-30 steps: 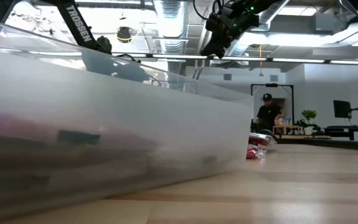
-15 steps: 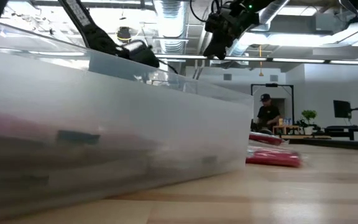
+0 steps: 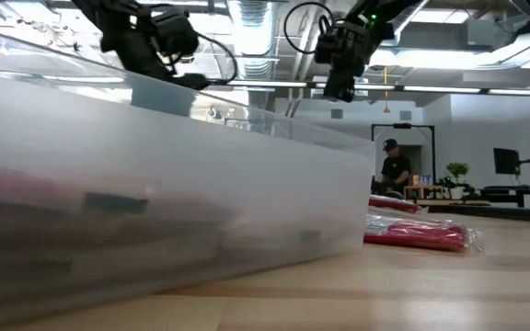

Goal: Sort popcorn bags into baskets
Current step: Put the red popcorn bag into the transparent bin

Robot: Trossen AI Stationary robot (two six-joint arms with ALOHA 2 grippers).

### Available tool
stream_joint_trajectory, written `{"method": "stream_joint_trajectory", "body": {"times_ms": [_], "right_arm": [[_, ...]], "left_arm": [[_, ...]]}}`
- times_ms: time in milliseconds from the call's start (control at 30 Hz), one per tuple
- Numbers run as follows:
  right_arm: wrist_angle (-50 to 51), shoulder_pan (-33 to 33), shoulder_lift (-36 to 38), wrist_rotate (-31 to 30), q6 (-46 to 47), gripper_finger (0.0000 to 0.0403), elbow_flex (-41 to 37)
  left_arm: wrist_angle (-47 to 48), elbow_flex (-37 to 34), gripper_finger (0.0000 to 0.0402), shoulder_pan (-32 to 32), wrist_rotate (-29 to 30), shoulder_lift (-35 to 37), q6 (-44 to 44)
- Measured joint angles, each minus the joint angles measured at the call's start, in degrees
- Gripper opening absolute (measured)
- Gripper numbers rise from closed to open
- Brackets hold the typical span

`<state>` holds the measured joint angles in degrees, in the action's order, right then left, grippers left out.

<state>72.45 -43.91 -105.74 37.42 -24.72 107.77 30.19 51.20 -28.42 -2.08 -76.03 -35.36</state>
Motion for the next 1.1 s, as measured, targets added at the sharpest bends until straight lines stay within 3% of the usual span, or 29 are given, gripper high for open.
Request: {"method": "stream_joint_trajectory", "body": {"times_ms": [167,400,567,667,867,1100], "right_arm": [[-7.9,0.9,1.3,-0.6,9.4,0.003,-7.8],[-24.7,3.5,3.0,-5.8,19.4,0.0011,-22.5],[-37.3,4.8,3.1,-6.6,25.2,0.0019,-29.2],[-42.7,6.1,2.7,-10.5,28.1,0.0027,-31.5],[-47.9,9.6,2.6,-15.8,28.2,0.002,-34.6],[-48.1,11.8,2.6,-19.7,27.9,0.0015,-34.7]], "left_arm": [[4.7,-2.3,0.0157,-1.9,0.2,0.0,-3.4],[-13.1,-13.7,0.0228,-4.1,-1.3,0.0,-14.4],[-24.1,-20.8,0.0234,-5.5,-1.7,0.0,-20.0],[-27.4,-23.4,0.0232,-6.2,-1.7,0.0,-22.0],[-34.1,-26.3,0.0231,-7.2,-2.7,-1.4,-23.4],[-47.6,-26.3,0.0231,-7.3,-9.4,-11.6,-25.9]]}}
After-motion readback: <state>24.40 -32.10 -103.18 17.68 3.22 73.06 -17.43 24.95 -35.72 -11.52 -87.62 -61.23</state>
